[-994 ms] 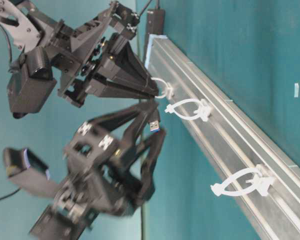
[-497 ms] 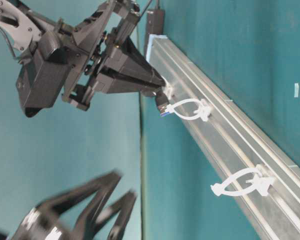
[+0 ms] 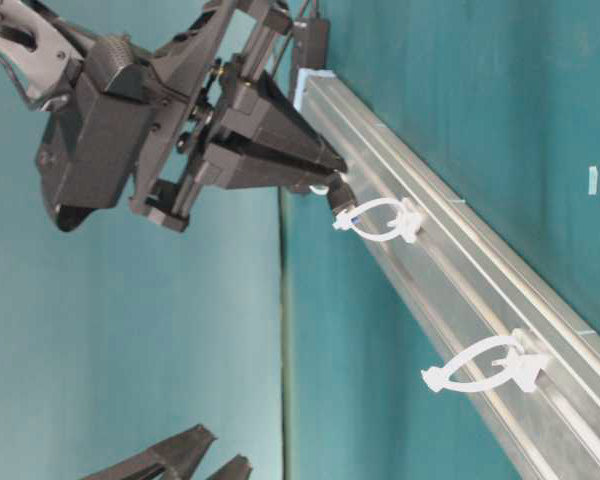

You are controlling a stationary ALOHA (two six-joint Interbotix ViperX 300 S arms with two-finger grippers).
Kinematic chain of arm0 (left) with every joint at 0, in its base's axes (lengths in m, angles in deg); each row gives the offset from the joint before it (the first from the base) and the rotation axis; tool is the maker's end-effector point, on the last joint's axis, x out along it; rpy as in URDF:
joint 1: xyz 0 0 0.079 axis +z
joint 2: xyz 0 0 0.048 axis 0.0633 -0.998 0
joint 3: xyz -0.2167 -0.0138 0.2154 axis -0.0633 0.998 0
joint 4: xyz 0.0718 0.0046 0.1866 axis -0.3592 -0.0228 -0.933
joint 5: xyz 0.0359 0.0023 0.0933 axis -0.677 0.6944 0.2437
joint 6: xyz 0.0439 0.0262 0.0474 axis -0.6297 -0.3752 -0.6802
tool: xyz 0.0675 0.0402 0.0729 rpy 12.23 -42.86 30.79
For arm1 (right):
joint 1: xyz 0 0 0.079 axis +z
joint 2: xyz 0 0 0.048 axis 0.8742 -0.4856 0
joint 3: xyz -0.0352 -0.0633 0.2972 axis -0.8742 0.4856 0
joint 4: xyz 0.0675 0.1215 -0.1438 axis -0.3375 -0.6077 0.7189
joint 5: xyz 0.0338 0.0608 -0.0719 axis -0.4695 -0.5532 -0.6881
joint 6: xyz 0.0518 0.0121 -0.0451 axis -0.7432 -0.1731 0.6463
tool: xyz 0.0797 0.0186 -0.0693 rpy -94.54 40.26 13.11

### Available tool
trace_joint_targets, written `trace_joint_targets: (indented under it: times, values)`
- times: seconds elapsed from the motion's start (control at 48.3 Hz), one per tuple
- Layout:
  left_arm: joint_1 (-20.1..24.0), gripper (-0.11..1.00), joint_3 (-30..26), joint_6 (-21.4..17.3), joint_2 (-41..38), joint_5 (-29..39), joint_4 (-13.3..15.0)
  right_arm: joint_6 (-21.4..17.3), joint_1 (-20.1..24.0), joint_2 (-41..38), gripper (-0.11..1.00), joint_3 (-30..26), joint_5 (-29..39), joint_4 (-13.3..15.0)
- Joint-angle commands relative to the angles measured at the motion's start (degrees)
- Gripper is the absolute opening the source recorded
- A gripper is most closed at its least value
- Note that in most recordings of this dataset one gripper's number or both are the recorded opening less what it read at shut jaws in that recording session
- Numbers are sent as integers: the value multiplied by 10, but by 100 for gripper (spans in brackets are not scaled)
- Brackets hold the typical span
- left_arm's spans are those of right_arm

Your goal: Pass the USB cable through three rings with both arms.

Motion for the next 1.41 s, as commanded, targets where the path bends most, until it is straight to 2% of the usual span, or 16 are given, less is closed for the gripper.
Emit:
trace_joint_targets:
  times: [0.0, 0.311, 1.388]
  values:
    - [-1, 94, -5, 0, 6, -3, -2, 3, 9, -9, 9, -4, 0, -1]
    - [-2, 94, -5, 0, 6, -1, -2, 3, -4, -23, 9, -10, 0, 1]
    - [-2, 94, -4, 2, 6, 0, -2, 1, 21, -8, 9, -10, -1, -1]
